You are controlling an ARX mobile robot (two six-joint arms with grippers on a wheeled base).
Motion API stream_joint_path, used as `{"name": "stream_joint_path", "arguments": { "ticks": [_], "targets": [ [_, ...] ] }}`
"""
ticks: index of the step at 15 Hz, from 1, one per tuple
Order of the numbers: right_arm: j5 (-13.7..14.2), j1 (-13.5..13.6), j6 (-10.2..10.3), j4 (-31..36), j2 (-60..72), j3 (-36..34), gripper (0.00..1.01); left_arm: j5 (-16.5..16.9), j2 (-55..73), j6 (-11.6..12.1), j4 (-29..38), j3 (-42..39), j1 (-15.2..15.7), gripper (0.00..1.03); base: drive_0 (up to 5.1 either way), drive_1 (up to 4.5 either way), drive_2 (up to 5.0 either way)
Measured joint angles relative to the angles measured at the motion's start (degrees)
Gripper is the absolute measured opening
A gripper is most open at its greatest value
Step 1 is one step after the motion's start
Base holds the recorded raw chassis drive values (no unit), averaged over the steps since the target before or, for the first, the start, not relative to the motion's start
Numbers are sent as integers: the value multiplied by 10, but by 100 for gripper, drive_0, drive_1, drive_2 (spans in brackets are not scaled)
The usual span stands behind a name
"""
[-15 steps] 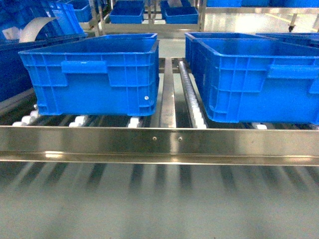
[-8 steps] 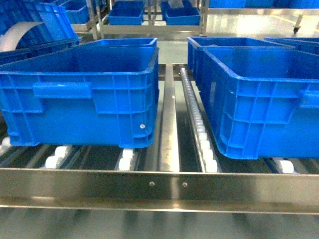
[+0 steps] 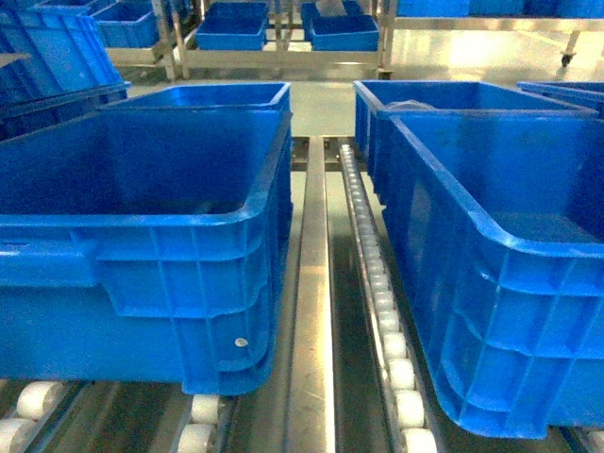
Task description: Sort blue parts and orange caps into right shelf containers
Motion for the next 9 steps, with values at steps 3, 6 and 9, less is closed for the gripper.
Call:
{"name": "stream_joint_path", "arguments": {
  "ticks": [3, 6, 9],
  "targets": [
    [0, 0, 0, 0, 0, 0, 41, 0, 0, 0, 0, 0, 0, 43, -2, 418, -422],
    [0, 0, 0, 0, 0, 0, 41, 0, 0, 0, -1, 0, 0, 43, -2, 418, -422],
    [0, 0, 0, 0, 0, 0, 41, 0, 0, 0, 0, 0, 0, 43, -2, 418, -422]
  ]
}}
